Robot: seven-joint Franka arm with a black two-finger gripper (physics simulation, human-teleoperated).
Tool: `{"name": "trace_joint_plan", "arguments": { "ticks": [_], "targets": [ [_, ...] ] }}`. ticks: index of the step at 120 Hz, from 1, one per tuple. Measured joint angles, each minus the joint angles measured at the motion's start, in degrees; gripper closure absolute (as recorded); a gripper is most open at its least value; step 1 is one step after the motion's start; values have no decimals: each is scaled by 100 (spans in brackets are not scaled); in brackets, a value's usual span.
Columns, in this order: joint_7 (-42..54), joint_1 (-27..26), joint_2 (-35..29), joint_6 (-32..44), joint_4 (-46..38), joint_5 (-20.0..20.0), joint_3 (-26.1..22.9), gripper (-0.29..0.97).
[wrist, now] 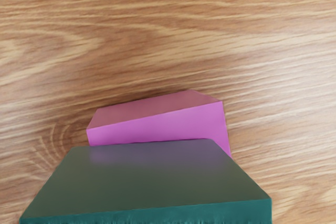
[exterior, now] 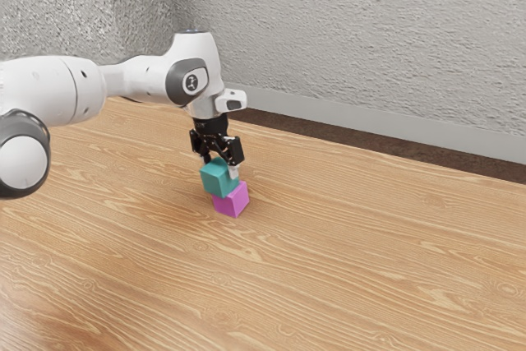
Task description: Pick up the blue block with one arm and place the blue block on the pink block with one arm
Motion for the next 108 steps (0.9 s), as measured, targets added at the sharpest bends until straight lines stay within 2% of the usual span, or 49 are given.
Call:
{"name": "trace_joint_plan", "arguments": {
  "ticks": [18,28,46,61,76,89,96,108],
  "targets": [
    [54,5,-76,-24,1,2,-5,1],
    [97,6,-419,-129,-28,50,21,1],
    [204,-135,-1568,-519,-482,149,29,0],
    [507,-151,-2914,-846,-1279,215,-5,0],
    [908,-45,-4135,-1373,-1730,243,-360,0],
    [1193,-172,-4444,-1900,-1573,251,-722,0],
    [1327,-299,-4507,-2284,-1178,273,-750,0],
    [1530,-174,-4765,-2950,-678,402,-770,0]
  ]
}}
